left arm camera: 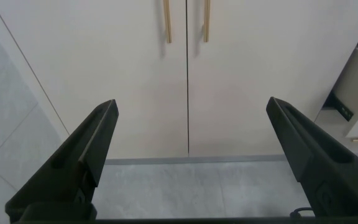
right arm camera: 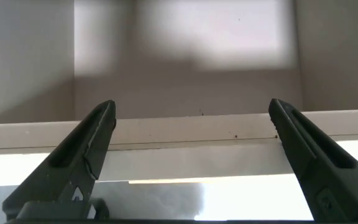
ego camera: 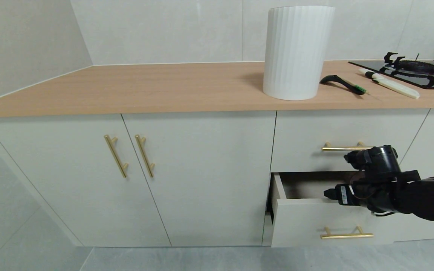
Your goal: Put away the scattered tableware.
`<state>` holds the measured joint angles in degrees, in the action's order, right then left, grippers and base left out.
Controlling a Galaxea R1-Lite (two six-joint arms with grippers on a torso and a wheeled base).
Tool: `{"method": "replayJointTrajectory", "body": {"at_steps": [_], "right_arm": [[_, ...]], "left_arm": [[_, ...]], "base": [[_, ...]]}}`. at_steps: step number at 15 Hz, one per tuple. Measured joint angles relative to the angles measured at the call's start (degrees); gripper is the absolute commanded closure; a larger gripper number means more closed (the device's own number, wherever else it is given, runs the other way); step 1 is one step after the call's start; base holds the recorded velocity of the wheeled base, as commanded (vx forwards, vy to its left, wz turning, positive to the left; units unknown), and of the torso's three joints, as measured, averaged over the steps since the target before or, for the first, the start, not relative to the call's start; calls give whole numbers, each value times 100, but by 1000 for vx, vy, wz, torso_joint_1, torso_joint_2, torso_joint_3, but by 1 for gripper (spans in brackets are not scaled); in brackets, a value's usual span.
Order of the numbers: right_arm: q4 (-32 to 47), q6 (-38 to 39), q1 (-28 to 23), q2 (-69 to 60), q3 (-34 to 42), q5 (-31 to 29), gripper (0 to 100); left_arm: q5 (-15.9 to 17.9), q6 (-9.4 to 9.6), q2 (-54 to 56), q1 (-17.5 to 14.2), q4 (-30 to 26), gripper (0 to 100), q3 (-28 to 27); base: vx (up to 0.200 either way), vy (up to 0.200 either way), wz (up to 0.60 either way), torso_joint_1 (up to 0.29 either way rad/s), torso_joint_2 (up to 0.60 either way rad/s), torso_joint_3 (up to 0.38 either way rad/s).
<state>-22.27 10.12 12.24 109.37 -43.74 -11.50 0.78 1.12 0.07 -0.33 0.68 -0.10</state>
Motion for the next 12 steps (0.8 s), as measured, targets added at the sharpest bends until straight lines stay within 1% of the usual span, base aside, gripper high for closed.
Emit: {"method": "replayJointTrajectory", "body": {"at_steps": [7,12], "right_arm": [[-2,-51,27,-675,758,4,0],[440,-293,38,-1326,1313,48,0]], "left_arm": [[1,0,0,0,0,0,0],[1,0,0,0,-2,0,0]], "base": [[0,0,0,0,0,0],[0,0,0,0,0,0]]}}
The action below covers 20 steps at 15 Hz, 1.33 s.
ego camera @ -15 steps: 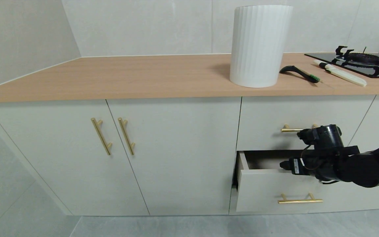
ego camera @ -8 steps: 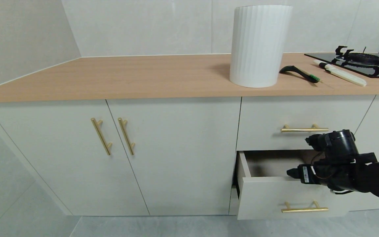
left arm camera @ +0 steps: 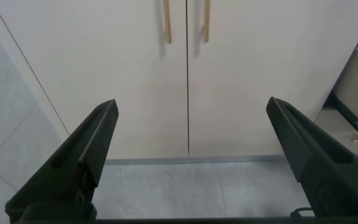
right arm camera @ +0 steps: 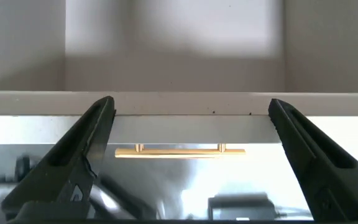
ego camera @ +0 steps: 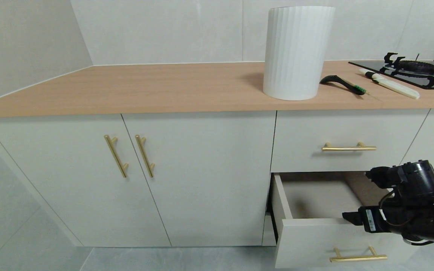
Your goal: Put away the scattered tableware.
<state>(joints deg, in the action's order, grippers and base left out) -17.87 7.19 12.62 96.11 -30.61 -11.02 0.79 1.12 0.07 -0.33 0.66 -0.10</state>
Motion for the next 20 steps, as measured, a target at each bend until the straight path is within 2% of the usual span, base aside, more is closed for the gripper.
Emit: {"method": "replayJointTrajectory", "body": {"at_steps": [8,13,17,20], "right_arm": [[252,28,595,-1031,1474,-35,0],[238,30,701,-1740,2185,-48,0],[215,33,706,-2039,2311,-66,0],[323,33,638,-2334,1714,-134,0]], "left_arm": [[-1,0,0,0,0,0,0],[0,2,0,0,2,0,0],[-1,2,0,0,0,0,0],[0,2,0,0,0,0,0]], "base": [[0,0,0,0,0,0],[0,0,0,0,0,0],[0,0,0,0,0,0],[0,0,0,0,0,0]]}}
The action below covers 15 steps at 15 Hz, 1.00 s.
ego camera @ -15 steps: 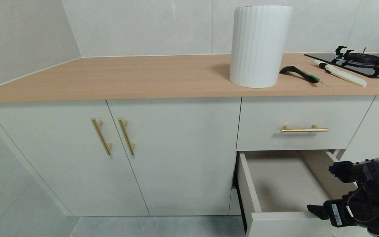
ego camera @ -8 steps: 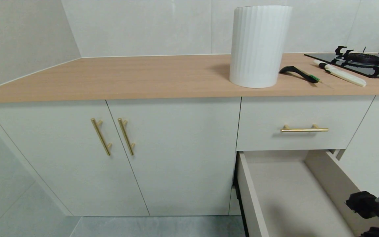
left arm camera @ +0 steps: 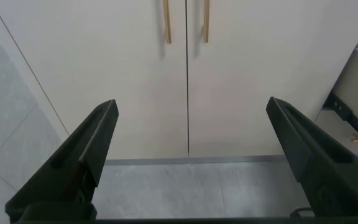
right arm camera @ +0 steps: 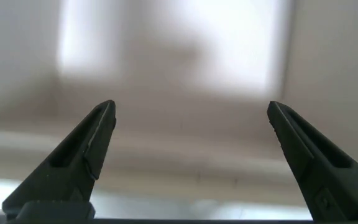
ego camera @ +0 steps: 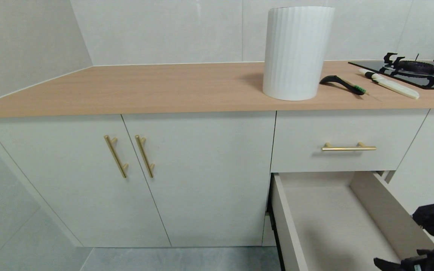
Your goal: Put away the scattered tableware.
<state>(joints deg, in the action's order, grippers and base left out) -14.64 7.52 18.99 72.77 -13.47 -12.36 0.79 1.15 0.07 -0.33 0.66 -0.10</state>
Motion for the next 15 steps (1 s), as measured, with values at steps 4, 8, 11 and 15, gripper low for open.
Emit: {"method": "replayJointTrajectory", "body": {"at_steps": [4,8,11,15], "right_arm": [[1319,-6,-95,-262,-1475,-9,0],[2917,-66,-172,-163,-4430,71,0],[3355,-358,-213,57,-5386,222,0],[3304,-373,-224,59,-5303,668,0]], "left_arm": [[0,-2,0,0,2,0,0],[0,0,0,0,2,0,0],[0,0,0,0,0,0,0],[-9,-6,0,2,-15,0,5]], "base": [[0,0,0,0,0,0],[0,0,0,0,0,0],[0,0,0,-2,-33,-35],[0,0,0,33,-247,-304]]}}
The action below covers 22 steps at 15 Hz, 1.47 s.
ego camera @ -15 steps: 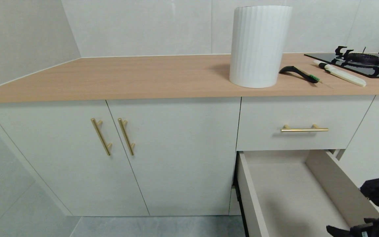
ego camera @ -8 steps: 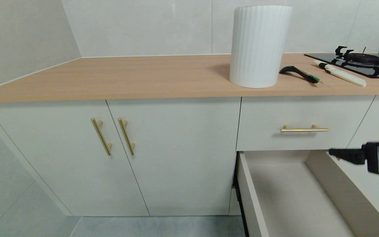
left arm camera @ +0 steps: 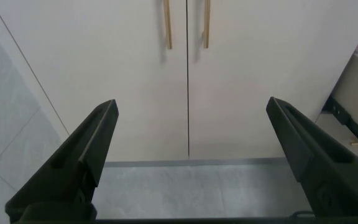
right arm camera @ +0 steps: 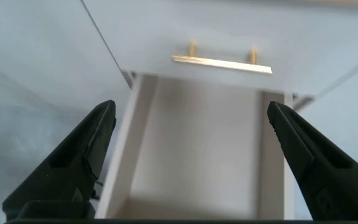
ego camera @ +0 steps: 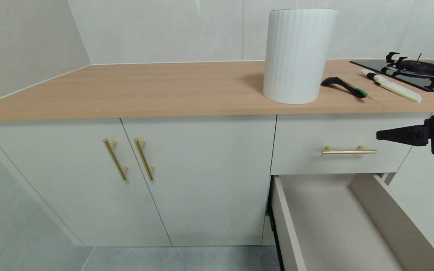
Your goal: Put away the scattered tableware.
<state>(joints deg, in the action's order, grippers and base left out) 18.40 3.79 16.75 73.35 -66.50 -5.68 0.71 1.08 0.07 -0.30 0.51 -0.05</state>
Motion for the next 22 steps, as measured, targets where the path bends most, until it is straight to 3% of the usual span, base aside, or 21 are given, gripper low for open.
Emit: {"method": "replayJointTrajectory", "body": {"at_steps": [6,11,14,19,22], "right_arm": [[-52,0,0,95,-9,22,0],[-578,1,-165,564,-263,27,0],[-316,310,-521,1397,-1293,-15,0],[1020,1147,-761,3073,-3282,-469,0],[1595,1389,-788,3736,-3936,-742,0]], "left_arm": [[5,4,-2,-2,20,0,-5],[5,6,-5,0,20,0,-5],[2,6,-5,-2,17,0,-5],[2,6,-5,-2,15,0,-5],[7,4,-5,-2,15,0,-5]], "base": [[0,0,0,99,-496,-338],[0,0,0,76,-240,-162],[0,0,0,0,0,0],[0,0,0,0,0,0],[0,0,0,0,0,0]]}}
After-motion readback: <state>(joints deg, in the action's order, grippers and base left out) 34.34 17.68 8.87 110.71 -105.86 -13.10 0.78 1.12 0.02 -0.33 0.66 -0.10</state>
